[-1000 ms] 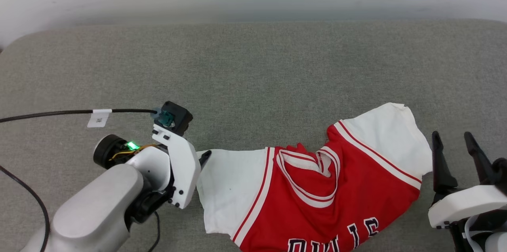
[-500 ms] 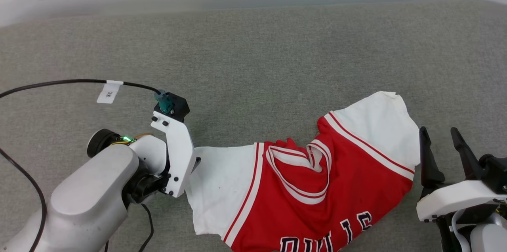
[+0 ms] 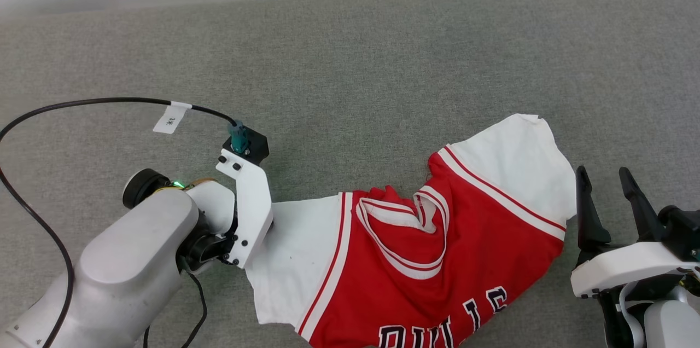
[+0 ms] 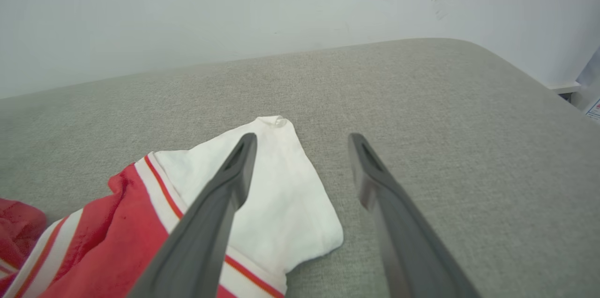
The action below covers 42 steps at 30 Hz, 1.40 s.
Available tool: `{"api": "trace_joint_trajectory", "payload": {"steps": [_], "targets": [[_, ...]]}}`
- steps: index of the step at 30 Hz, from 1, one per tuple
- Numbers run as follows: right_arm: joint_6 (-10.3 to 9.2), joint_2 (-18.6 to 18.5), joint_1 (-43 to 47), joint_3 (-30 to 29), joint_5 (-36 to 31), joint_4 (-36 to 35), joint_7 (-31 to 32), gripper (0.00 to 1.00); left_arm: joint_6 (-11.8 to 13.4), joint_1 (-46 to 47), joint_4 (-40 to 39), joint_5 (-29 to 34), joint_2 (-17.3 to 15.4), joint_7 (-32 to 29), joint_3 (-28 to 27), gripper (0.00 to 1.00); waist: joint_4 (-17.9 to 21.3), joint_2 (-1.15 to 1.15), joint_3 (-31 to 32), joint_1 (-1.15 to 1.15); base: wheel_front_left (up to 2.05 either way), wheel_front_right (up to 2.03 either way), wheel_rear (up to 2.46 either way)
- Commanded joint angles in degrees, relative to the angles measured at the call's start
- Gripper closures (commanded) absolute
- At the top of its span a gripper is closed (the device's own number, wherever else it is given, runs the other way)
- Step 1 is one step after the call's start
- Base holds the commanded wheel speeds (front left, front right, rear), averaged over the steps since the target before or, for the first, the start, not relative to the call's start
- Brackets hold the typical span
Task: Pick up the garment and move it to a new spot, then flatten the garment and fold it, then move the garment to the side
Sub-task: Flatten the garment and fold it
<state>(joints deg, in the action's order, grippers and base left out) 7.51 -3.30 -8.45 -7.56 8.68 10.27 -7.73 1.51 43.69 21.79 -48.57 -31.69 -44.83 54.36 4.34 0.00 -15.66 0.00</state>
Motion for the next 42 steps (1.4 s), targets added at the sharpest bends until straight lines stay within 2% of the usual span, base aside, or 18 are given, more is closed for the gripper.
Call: {"api": "trace_joint_trajectory", "payload": {"steps": [1,2,5,8,13,16,23,28,31,35,42], "targets": [[-0.04,0.18,-0.97,-0.06,0.24,0.18,-0.29,0.00,-0.03,-2.21,2.46,0.84,0.34,-0.84,1.89,0.47,0.26,0.00,-0.49,0.00,0.00,0.00,0.00],[-0.04,0.18,-1.06,-0.07,0.19,0.22,-0.37,0.00,-0.25,-2.40,2.82,1.06,0.41,-0.63,2.37,1.00,0.31,0.00,-0.58,0.00,0.00,0.00,0.00],[-0.04,-0.14,-0.88,-0.25,0.06,0.04,0.00,0.00,-0.79,-2.63,2.74,2.18,0.25,1.59,2.85,1.00,0.24,0.00,-0.43,0.00,0.00,0.00,0.00],[-0.04,-1.38,-0.91,-0.55,0.31,-0.71,1.14,0.00,-0.29,-3.08,1.69,2.24,0.19,5.52,1.38,1.00,-0.48,0.00,0.49,0.00,0.00,0.00,0.00],[-0.03,-6.37,-1.70,2.21,0.39,-1.63,7.76,0.00,0.12,-4.36,-0.49,2.26,-0.44,9.40,0.29,1.00,-2.61,0.00,2.31,0.00,0.00,0.00,0.00],[-0.04,-11.00,-3.47,5.61,2.55,-2.16,16.06,0.00,1.13,-3.97,-3.40,3.14,-1.30,12.27,-0.90,1.00,-3.73,0.00,2.85,0.00,0.00,0.00,0.00],[-0.04,-22.51,-10.62,11.99,11.69,-5.00,44.08,0.00,5.19,-5.07,-14.61,5.26,-4.18,16.38,-3.06,1.00,-7.32,0.00,1.35,0.00,0.00,0.00,0.00],[-0.04,-28.52,-17.26,16.07,16.69,-4.45,56.86,0.00,7.65,-6.31,-23.44,6.55,-6.56,16.51,-3.27,1.00,-10.35,0.00,-0.91,0.00,0.00,0.00,0.00],[-0.04,-31.42,-20.64,18.26,17.73,-2.44,60.99,0.00,8.63,-6.99,-27.64,7.25,-7.36,16.37,-3.01,1.00,-12.22,0.00,-2.23,0.00,0.00,0.00,0.00],[-0.04,-33.53,-23.45,20.15,17.59,1.11,63.70,0.00,9.93,-7.68,-32.01,8.24,-8.23,16.32,-2.74,1.00,-14.33,0.00,-3.93,0.00,0.00,0.00,0.00],[-0.04,-34.26,-24.84,22.55,17.94,6.16,64.10,0.00,11.97,-7.00,-37.13,9.73,-8.02,15.45,-2.42,1.00,-17.07,0.00,-6.57,0.00,0.00,0.00,0.00]]}}
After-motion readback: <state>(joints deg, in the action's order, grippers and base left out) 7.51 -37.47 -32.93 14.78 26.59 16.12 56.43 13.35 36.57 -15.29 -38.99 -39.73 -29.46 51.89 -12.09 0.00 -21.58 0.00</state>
